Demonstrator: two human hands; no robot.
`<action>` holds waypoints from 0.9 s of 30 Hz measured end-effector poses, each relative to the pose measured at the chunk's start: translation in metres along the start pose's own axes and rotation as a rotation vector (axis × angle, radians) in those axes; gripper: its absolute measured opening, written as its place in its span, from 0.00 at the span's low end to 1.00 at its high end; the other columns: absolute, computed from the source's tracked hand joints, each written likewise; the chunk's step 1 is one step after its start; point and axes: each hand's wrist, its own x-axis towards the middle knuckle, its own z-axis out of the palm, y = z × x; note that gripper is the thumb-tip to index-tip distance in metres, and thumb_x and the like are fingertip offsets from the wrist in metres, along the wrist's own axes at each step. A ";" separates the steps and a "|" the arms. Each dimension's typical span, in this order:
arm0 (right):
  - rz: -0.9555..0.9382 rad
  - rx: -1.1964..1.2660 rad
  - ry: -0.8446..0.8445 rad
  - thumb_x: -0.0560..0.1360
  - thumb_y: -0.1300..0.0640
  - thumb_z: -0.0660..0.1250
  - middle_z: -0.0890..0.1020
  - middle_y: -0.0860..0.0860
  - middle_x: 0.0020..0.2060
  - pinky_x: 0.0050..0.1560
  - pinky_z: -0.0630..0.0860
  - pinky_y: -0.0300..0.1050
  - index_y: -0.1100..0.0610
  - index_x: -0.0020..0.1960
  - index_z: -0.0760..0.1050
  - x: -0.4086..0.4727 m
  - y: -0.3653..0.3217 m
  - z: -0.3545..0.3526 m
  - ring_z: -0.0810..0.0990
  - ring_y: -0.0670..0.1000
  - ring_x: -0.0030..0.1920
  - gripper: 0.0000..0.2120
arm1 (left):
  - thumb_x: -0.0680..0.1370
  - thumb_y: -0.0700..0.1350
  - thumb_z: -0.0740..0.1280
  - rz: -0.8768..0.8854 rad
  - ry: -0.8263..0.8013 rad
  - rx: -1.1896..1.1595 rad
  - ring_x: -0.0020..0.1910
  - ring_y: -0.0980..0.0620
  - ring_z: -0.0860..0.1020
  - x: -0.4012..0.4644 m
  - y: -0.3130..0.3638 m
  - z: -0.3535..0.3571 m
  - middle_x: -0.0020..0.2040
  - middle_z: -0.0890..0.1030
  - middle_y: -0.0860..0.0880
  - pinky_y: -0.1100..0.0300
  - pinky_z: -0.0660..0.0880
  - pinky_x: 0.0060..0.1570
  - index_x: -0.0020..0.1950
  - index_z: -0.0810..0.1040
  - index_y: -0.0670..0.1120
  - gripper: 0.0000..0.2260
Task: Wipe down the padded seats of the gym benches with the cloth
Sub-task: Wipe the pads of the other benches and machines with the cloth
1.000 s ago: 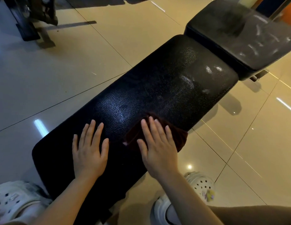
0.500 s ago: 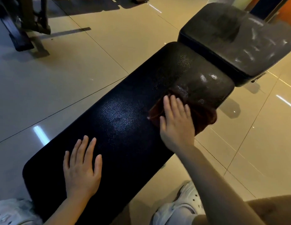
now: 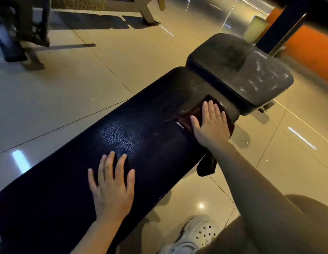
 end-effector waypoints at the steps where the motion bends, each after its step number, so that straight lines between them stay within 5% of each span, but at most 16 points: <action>1: -0.009 0.001 -0.015 0.82 0.38 0.41 0.42 0.51 0.79 0.77 0.36 0.49 0.54 0.80 0.40 0.011 0.005 -0.003 0.39 0.50 0.78 0.32 | 0.79 0.57 0.50 -0.010 0.000 0.016 0.74 0.41 0.62 0.000 0.002 0.002 0.74 0.65 0.42 0.35 0.54 0.70 0.72 0.65 0.50 0.24; 6: -0.007 -0.017 0.097 0.83 0.41 0.42 0.45 0.52 0.80 0.77 0.37 0.49 0.56 0.80 0.43 0.021 -0.003 0.003 0.41 0.51 0.79 0.31 | 0.79 0.57 0.51 -0.037 -0.005 0.035 0.75 0.43 0.60 0.003 0.001 0.005 0.74 0.65 0.44 0.37 0.53 0.71 0.73 0.65 0.51 0.24; 10: -0.230 0.040 0.060 0.81 0.44 0.41 0.46 0.52 0.79 0.77 0.37 0.47 0.56 0.80 0.45 -0.020 -0.032 0.019 0.42 0.50 0.79 0.30 | 0.78 0.57 0.51 -0.050 -0.013 0.048 0.75 0.44 0.61 0.004 0.004 0.003 0.74 0.65 0.44 0.38 0.53 0.71 0.72 0.65 0.51 0.24; 13: -0.425 0.077 0.029 0.79 0.44 0.45 0.57 0.54 0.78 0.77 0.42 0.49 0.58 0.78 0.56 -0.057 -0.060 0.031 0.53 0.53 0.78 0.32 | 0.79 0.57 0.51 -0.054 -0.004 0.053 0.74 0.43 0.62 0.004 0.002 0.002 0.73 0.66 0.44 0.37 0.54 0.71 0.72 0.66 0.50 0.24; 16: -0.528 0.065 -0.017 0.77 0.37 0.38 0.51 0.50 0.79 0.77 0.38 0.48 0.53 0.80 0.48 -0.058 -0.055 0.031 0.45 0.49 0.79 0.36 | 0.79 0.58 0.50 -0.042 0.006 0.060 0.73 0.43 0.63 0.002 0.004 0.002 0.73 0.67 0.44 0.37 0.55 0.70 0.72 0.66 0.50 0.24; 27: 0.004 -0.004 0.092 0.81 0.36 0.41 0.46 0.52 0.80 0.77 0.38 0.50 0.56 0.80 0.43 0.060 0.021 -0.007 0.42 0.51 0.79 0.35 | 0.78 0.57 0.51 -0.051 0.045 0.040 0.74 0.44 0.62 0.001 0.002 0.005 0.73 0.66 0.45 0.40 0.52 0.72 0.72 0.67 0.51 0.24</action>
